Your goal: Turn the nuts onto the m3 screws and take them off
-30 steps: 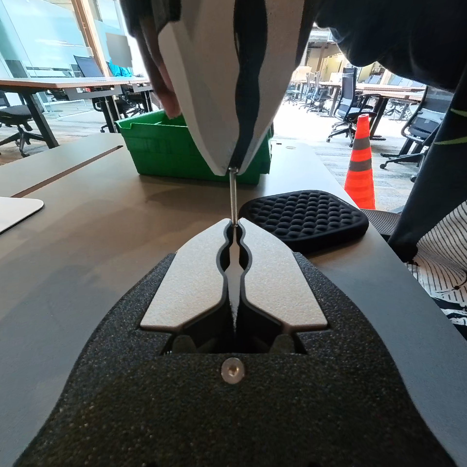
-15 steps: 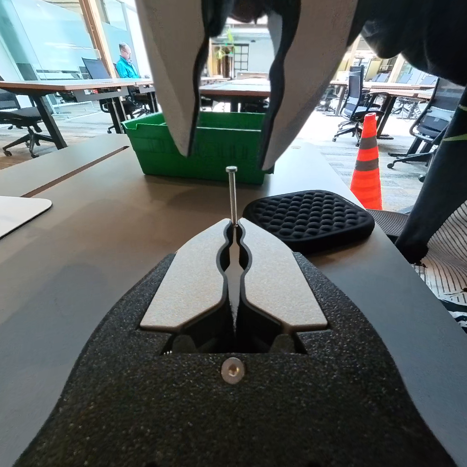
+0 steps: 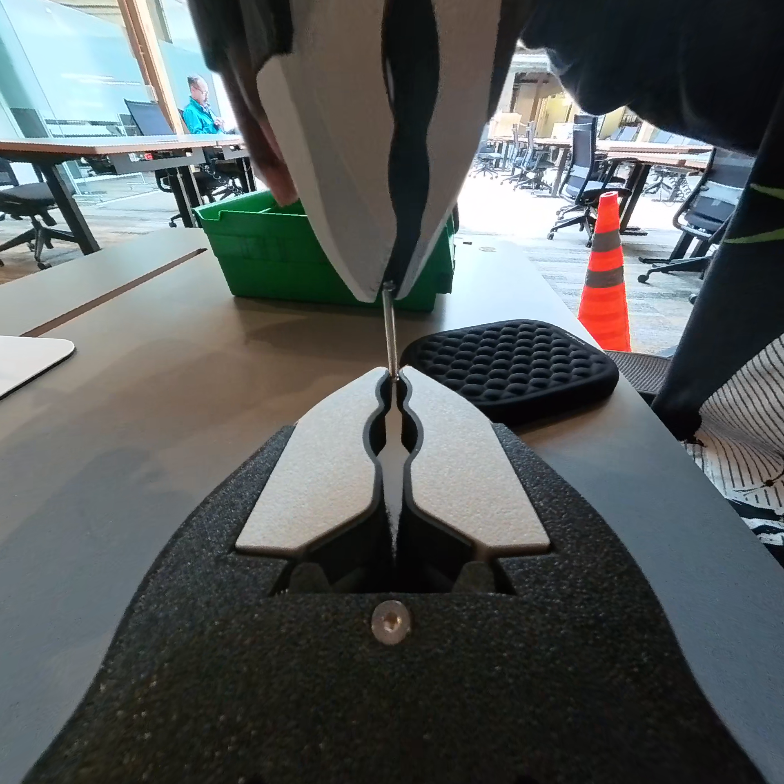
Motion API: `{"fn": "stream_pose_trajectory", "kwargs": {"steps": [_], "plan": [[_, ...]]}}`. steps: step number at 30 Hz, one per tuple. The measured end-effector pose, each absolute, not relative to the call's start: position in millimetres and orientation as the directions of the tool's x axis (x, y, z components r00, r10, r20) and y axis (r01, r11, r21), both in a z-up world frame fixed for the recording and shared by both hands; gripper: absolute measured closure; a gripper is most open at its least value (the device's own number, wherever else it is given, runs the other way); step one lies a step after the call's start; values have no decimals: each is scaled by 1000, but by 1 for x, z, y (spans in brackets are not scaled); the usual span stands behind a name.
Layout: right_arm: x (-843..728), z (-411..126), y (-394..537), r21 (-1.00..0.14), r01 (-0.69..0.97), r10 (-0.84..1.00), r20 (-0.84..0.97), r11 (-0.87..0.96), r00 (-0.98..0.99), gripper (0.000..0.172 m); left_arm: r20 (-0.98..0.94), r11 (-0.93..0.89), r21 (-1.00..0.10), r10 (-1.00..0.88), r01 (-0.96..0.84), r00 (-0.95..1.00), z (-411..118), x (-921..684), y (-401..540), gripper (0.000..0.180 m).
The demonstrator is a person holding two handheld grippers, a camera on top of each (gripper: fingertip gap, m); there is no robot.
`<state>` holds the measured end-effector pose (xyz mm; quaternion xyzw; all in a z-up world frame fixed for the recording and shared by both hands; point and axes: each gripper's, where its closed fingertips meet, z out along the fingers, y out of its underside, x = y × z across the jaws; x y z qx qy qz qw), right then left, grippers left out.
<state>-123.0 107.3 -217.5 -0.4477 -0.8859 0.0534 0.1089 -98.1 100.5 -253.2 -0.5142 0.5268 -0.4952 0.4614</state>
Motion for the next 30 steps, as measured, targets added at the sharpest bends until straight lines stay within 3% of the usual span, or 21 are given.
{"fn": "stream_pose_trajectory", "kwargs": {"steps": [5, 8, 10, 12, 14, 16, 19, 26, 30], "plan": [[-120, -217, 114, -197, 967, 985, 100, 158, -141, 167, 24, -22, -997, -1000, -77, -16, -252, -99, 105, 180], [-115, -219, 114, -211, 960, 980, 45, -182, 196, 167, 22, -21, -997, -1000, -81, -13, -253, -99, 105, 180], [-116, -219, 111, -234, 942, 966, 31, -241, 255, 167, 16, -15, -996, -1000, -85, -22, -253, -98, 103, 180], [-116, -218, 109, -232, 960, 983, 61, -157, 176, 153, 18, -16, -997, -999, -80, -30, -252, -98, 103, 180], [-118, -212, 111, -233, 971, 991, 134, 44, -13, 141, 18, -15, -997, -999, -75, -38, -252, -98, 102, 180], [-122, -207, 106, -236, 925, 949, 179, 297, -259, 136, 17, -14, -997, -999, -75, -46, -252, -98, 100, 180], [-121, -207, 101, -199, 799, 820, 224, 568, -527, 145, 18, -14, -997, -998, -75, -58, -252, -98, 99, 180], [-125, -213, 104, -206, 738, 766, 190, 643, -614, 167, 19, -13, -997, -997, -74, -73, -252, -97, 97, 180], [-122, -214, 105, -209, 829, 855, 151, 519, -497, 167, 14, -10, -997, -998, -76, -60, -252, -97, 98, 180]]}}
